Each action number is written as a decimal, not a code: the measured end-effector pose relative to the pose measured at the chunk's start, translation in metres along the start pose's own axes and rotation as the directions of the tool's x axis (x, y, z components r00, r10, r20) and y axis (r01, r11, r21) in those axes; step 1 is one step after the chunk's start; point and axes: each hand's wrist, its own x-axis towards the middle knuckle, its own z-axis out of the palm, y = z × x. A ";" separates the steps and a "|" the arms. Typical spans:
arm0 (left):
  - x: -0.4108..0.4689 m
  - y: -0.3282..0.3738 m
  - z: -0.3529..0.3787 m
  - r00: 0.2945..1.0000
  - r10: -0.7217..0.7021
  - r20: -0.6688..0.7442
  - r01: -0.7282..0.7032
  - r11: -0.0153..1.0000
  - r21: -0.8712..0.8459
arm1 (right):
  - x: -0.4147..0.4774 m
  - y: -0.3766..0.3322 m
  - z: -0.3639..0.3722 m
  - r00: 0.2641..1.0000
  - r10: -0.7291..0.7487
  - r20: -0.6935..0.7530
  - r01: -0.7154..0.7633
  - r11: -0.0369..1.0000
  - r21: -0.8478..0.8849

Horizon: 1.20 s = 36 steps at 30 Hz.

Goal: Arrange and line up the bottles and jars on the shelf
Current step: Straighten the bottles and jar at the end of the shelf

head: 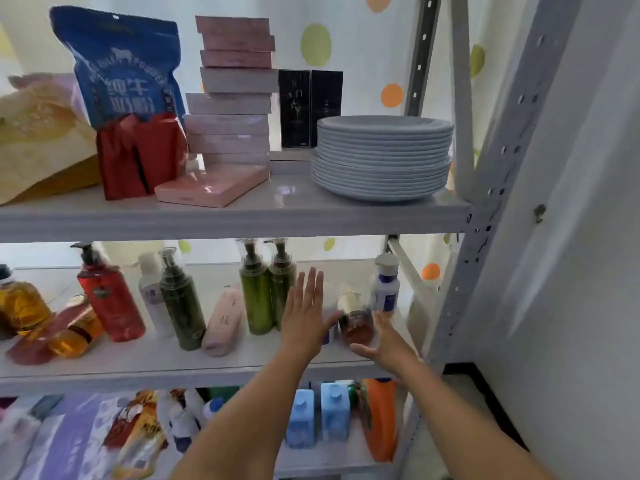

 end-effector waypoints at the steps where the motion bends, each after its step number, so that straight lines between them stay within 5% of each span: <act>1: 0.006 -0.002 0.004 1.000 0.024 0.015 -0.024 1.000 0.010 | 0.006 -0.003 0.002 1.000 0.021 -0.014 -0.021 1.000 0.018; 7: 0.023 -0.018 0.029 0.979 0.114 0.167 -0.112 0.993 -0.025 | 0.034 -0.014 0.009 0.980 0.201 0.000 -0.197 0.958 0.210; 19: 0.040 -0.034 0.057 0.982 0.186 0.014 -0.186 0.983 0.002 | 0.076 -0.013 0.022 0.881 0.467 0.072 -0.455 0.797 0.396; 29: 0.036 -0.030 0.050 0.984 0.179 -0.003 -0.179 0.983 -0.039 | 0.076 -0.014 0.028 0.818 0.574 0.025 -0.507 0.701 0.501; 36: 0.006 -0.041 0.037 0.864 0.391 -0.317 -0.381 0.920 0.098 | 0.065 -0.015 0.028 0.772 0.636 0.005 -0.497 0.599 0.629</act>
